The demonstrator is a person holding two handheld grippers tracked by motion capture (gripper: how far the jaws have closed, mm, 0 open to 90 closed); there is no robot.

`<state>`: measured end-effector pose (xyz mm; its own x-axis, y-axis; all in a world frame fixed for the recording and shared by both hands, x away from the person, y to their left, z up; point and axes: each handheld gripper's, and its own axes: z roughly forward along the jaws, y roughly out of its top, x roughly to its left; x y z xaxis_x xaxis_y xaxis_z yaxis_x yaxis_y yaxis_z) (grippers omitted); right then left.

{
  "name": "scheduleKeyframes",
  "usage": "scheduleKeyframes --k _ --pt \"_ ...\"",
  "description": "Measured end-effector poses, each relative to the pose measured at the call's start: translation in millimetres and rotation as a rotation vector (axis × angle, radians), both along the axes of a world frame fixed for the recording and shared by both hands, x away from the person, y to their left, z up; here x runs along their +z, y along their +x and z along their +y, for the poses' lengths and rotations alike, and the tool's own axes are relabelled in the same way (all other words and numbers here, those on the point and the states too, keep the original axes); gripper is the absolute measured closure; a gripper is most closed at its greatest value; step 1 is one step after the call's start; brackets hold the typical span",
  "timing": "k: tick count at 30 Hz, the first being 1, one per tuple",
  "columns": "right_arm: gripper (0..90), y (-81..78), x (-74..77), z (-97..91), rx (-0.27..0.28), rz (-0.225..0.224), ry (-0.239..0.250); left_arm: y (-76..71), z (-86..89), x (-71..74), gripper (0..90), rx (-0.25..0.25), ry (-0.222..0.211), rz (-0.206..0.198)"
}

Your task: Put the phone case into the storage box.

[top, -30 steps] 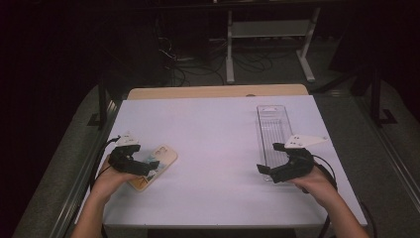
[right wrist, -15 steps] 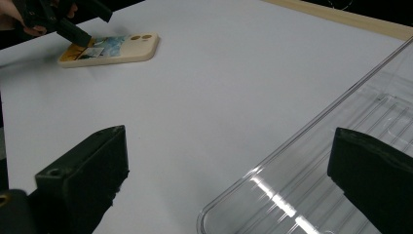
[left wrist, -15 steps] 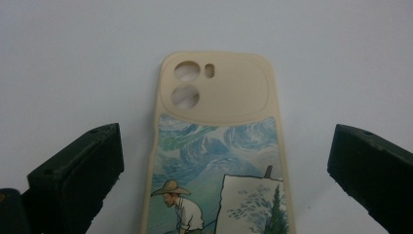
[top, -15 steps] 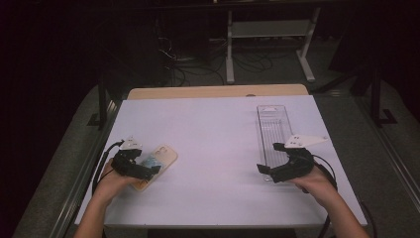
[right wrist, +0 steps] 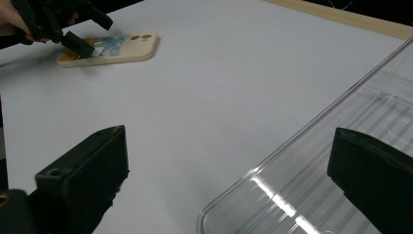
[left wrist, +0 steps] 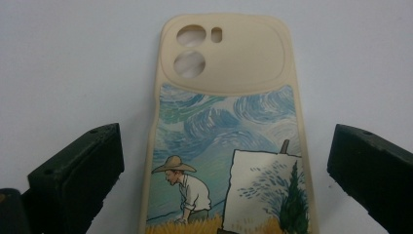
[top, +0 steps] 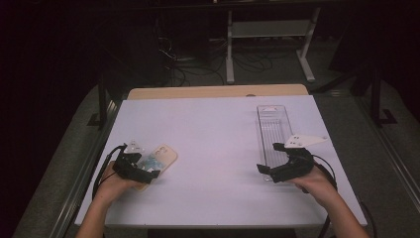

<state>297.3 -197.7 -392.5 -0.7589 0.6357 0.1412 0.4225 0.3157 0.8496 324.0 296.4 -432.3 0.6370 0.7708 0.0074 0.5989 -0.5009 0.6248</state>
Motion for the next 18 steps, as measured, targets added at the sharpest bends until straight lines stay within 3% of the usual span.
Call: scheduleKeyframes --k 13,18 --pt "0.9 0.0 -0.3 0.5 0.001 0.0 -0.001 0.2 -3.2 -7.1 0.0 -0.033 0.058 0.035" --pt "0.9 0.1 -0.2 0.2 0.001 -0.001 -0.002 0.1 -3.0 -8.4 0.0 -0.028 0.049 0.045"
